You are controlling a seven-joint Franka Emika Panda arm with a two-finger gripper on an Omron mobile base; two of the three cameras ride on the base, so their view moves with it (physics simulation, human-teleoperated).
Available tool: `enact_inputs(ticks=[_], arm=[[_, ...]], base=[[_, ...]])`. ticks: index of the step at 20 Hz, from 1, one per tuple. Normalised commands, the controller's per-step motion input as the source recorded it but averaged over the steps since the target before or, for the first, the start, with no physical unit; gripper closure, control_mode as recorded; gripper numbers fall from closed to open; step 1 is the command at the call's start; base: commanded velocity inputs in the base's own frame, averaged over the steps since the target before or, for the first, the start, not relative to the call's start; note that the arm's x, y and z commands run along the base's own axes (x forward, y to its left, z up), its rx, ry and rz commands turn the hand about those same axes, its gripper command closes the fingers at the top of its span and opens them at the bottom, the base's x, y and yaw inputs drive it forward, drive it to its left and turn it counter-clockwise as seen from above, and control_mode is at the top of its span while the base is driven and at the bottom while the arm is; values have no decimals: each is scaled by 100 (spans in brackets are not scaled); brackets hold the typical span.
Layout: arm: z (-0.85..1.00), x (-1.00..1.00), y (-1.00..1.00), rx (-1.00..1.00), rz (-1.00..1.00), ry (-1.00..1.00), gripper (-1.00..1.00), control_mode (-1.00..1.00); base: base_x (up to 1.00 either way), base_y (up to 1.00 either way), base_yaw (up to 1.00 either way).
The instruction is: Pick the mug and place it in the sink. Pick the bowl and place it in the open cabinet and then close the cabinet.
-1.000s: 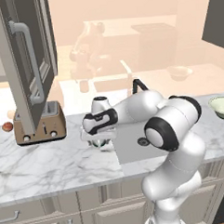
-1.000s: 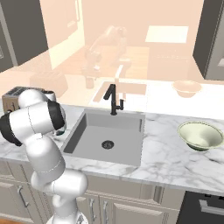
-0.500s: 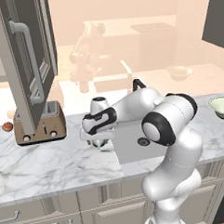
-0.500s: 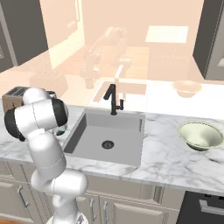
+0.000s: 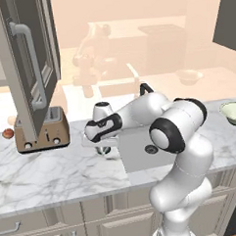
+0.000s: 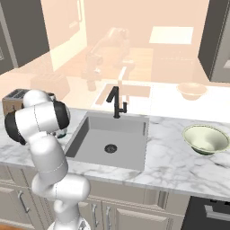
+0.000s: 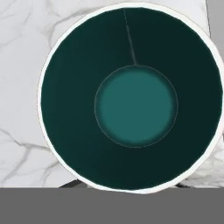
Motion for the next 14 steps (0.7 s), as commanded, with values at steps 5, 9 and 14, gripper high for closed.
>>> enact_inputs(ticks=[5, 9, 14], arm=[[-2, -9, 0, 0, -1, -2, 100, -100], [20, -40, -6, -1, -2, -19, 100, -100], [95, -26, -47, -15, -1, -33, 100, -100]], base=[[0, 0, 0], [0, 0, 0], [0, 0, 0]])
